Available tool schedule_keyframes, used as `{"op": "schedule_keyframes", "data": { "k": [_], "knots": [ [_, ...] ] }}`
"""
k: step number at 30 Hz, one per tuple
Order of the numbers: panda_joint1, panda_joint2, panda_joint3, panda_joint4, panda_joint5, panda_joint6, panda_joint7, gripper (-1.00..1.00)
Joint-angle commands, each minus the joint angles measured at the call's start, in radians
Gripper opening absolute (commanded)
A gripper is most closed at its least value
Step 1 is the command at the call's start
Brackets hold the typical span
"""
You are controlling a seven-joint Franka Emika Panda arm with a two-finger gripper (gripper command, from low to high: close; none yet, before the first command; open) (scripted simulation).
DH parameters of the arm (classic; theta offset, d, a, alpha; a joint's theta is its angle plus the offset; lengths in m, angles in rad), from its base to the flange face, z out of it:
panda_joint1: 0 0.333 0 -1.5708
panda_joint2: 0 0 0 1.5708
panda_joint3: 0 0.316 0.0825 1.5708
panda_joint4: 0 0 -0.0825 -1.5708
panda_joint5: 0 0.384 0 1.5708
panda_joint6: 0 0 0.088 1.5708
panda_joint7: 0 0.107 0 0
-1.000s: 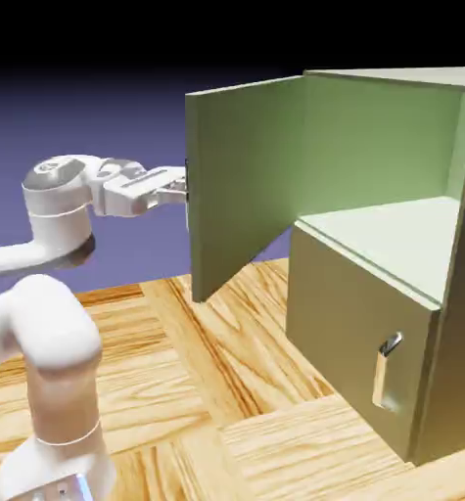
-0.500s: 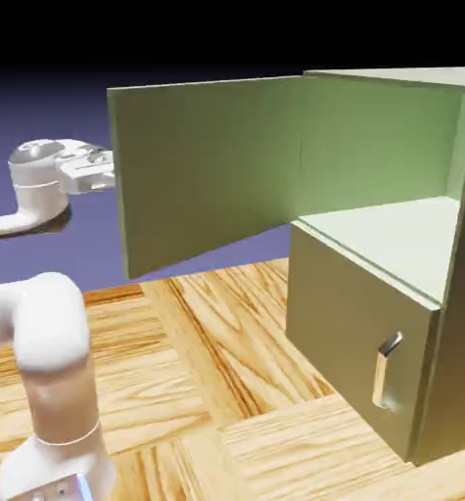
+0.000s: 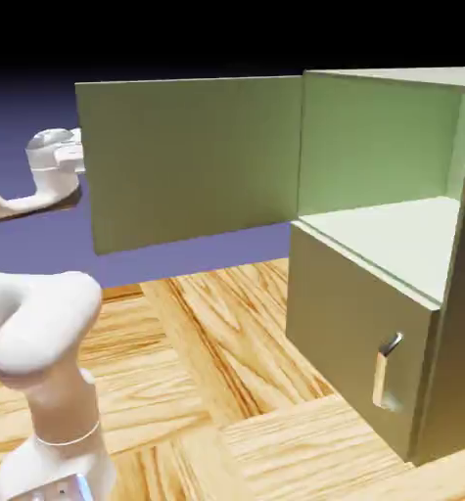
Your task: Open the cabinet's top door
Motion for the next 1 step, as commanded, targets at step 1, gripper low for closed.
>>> {"op": "schedule_keyframes", "data": {
  "k": [1],
  "knots": [
    [-0.006,0.000,0.002,0.007,0.000,-0.006,-0.001,-1.00]
  ]
}}
